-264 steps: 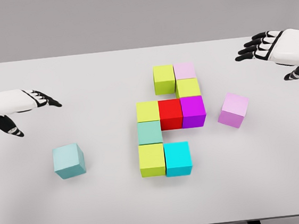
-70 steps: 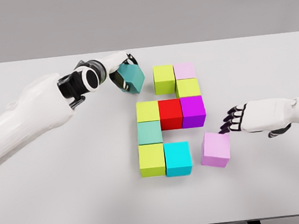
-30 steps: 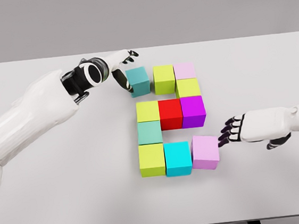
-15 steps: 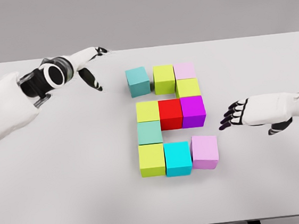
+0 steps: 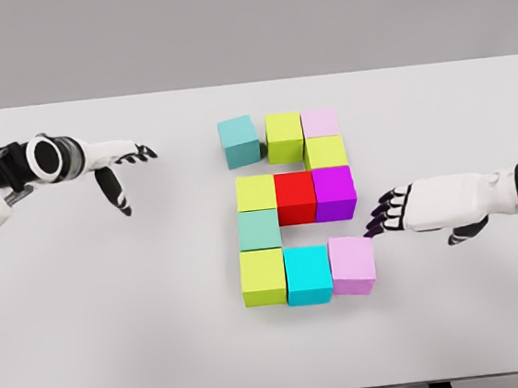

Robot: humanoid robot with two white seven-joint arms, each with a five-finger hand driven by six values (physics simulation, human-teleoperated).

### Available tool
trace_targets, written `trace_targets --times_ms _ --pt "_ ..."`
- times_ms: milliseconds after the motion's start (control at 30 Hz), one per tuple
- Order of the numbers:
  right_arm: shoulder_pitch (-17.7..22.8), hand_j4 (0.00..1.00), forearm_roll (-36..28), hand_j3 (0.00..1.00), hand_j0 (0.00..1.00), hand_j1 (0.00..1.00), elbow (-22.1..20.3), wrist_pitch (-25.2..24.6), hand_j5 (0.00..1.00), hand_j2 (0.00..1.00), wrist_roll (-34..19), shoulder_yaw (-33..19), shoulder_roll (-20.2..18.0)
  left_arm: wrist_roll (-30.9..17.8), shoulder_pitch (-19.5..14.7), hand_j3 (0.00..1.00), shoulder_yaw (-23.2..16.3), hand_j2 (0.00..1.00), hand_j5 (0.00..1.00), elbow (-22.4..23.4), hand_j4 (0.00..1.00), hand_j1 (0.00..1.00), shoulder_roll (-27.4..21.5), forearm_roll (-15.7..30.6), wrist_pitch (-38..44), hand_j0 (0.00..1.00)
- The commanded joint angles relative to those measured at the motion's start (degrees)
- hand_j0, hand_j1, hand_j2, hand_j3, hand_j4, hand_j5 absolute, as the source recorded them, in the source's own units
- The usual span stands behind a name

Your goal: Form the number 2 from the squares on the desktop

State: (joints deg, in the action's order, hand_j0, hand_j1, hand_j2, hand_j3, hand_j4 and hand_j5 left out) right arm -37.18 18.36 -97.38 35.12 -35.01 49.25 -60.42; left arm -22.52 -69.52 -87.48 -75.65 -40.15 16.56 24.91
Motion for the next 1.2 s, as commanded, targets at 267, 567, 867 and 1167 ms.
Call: trace_targets --times_ms 267,567,867,1167 --pt "-1.05 1.0 -1.84 1.0 1.0 1.0 3.5 -0.12 1.0 1.0 0.01 -1.52 0.04 -2.88 -1.49 1.0 0.11 1.0 1.0 4.45 1.0 1.0 6.49 1.1 -4.08 1.0" --pt "-3.78 1.0 -9.4 1.0 1.0 1.0 21.79 -0.12 1.0 1.0 0.01 -8.2 1.63 -2.44 -1.67 1.0 1.34 1.0 1.0 13.68 1.0 1.0 13.87 1.89 -4.17 1.0" --pt "-3.78 1.0 -9.57 1.0 1.0 1.0 21.7 -0.12 1.0 1.0 0.01 -8.2 1.63 -2.35 -1.67 1.0 2.05 1.0 1.0 13.68 1.0 1.0 15.63 1.81 -4.08 1.0" --pt "-3.78 1.0 -9.57 1.0 1.0 1.0 21.18 -0.12 1.0 1.0 0.01 -8.2 1.71 -2.26 -1.76 1.0 2.05 1.0 1.0 13.68 1.0 1.0 15.72 1.63 -4.08 1.0"
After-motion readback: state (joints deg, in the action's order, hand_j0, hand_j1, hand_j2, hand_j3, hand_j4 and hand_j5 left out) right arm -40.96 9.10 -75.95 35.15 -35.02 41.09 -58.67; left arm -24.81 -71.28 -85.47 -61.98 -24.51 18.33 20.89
